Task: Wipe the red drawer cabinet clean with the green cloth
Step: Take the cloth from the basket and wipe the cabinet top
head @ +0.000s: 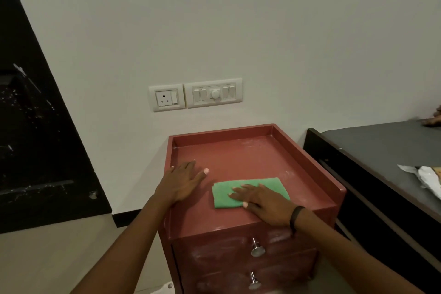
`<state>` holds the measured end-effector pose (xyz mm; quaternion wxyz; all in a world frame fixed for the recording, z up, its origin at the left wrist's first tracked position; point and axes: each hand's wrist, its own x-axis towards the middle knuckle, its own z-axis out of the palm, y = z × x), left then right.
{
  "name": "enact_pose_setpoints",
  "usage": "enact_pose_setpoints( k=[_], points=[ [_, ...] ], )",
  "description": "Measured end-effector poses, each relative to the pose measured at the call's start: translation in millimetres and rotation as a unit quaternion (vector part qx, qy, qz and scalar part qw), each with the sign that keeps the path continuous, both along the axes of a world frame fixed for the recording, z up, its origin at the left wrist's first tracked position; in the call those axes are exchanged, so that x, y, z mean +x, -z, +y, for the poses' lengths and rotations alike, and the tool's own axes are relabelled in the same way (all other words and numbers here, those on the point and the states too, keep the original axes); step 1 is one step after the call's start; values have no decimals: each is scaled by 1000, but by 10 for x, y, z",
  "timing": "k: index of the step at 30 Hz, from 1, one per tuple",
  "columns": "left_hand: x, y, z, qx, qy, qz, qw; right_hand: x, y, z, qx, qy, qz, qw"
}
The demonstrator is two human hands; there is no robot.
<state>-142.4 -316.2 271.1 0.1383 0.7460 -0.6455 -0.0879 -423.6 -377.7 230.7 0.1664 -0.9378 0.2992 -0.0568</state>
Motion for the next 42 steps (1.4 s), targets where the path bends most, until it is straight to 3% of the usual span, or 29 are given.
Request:
enact_pose_setpoints(
  k=[5,9,11,15,27,34,42],
  points=[
    [-74,28,-6,47,36,-41,997,-345,53,402,-7,-15,4,1000],
    [-324,111,-132,51,53,45,996,-288,43,236,10,11,2,1000],
    [-484,230,-189,26,67,70,995,-186,26,11,1,28,5,1000],
    [-614,493,-245,-36,52,41,997,51,-39,-605,0,60,-5,998],
    [-589,614,-329,5,39,-14,999,450,-324,-2251,26,152,36,987],
    [-629,550,-299,12,44,-21,999,236,-181,-1688,-7,149,-6,989],
    [-675,482,-268,11,40,-12,999,-612,89,-130,-27,136,-3,990]
  ],
)
